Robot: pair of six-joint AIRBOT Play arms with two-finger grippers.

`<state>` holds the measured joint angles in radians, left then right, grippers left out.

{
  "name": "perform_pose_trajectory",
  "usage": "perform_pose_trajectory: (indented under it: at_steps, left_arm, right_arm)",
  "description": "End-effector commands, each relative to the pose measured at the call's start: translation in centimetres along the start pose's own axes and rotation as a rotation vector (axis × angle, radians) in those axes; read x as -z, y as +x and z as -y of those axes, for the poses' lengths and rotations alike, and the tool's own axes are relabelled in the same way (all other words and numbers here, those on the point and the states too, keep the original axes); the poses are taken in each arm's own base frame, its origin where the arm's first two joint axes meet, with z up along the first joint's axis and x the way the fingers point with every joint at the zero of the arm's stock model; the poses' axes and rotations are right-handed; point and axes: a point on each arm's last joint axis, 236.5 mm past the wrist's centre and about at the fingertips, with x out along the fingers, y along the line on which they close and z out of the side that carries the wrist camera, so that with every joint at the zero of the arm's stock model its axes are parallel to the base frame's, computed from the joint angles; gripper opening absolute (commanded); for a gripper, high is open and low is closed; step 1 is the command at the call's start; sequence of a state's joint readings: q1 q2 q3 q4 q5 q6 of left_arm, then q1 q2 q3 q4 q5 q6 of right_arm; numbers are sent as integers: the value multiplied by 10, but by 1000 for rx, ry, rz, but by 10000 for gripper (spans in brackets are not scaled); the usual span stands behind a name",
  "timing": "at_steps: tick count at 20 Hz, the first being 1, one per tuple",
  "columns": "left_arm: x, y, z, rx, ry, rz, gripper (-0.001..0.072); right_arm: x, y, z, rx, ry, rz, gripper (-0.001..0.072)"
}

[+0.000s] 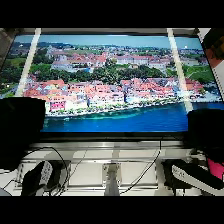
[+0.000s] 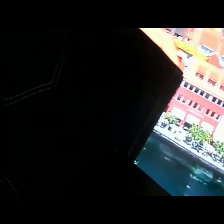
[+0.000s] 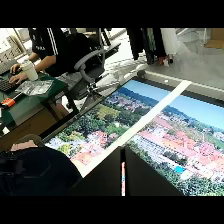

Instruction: Fold the clothes and pants, and hang the long-sleeved shirts on hangers.

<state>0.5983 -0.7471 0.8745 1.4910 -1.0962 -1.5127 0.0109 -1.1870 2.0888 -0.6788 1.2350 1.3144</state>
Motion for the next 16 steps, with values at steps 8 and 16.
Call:
perform_pose_trajectory:
  at_steps: [8, 16]
  left_arm:
    - [-18, 27, -43, -136, 91, 41, 50]
    - [-49, 34, -117, -353, -73, 172, 597]
  right_arm:
    - [0, 0, 0, 0, 0, 0, 11]
    - [0, 0, 0, 0, 0, 0, 11]
